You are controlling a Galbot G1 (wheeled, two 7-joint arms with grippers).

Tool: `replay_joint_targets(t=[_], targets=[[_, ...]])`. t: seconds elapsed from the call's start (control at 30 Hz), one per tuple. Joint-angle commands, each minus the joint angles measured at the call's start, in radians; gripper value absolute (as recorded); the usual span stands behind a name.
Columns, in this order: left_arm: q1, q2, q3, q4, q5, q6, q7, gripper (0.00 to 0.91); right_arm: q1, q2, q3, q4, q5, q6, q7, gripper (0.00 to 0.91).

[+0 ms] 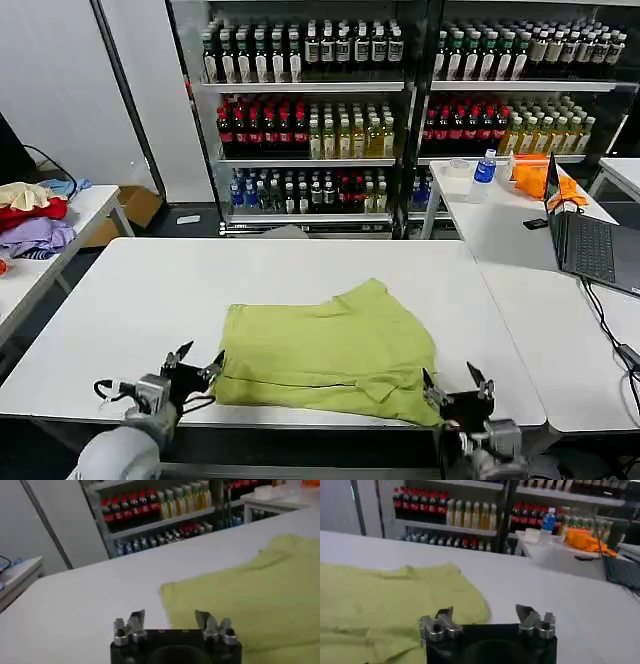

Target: Fold and organize the clothes.

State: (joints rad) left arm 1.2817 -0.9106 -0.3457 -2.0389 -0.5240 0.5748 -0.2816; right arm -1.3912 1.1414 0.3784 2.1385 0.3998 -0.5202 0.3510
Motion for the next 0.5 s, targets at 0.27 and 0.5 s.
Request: replay_joint_targets(t=[0.27, 0.5], targets=[[-0.609, -0.107, 0.338, 0.515, -0.068, 0.002, -0.023, 0.907, 0.661, 0.057, -0.238, -0.551, 0.154, -0.057, 0.056, 0.907], [-0.694, -0.166, 0.388, 0.616, -0.05, 0.002, -0.021, 0.907, 0.761, 0.097, -0.298, -0.691, 0.155, -0.057, 0.038, 0.907]])
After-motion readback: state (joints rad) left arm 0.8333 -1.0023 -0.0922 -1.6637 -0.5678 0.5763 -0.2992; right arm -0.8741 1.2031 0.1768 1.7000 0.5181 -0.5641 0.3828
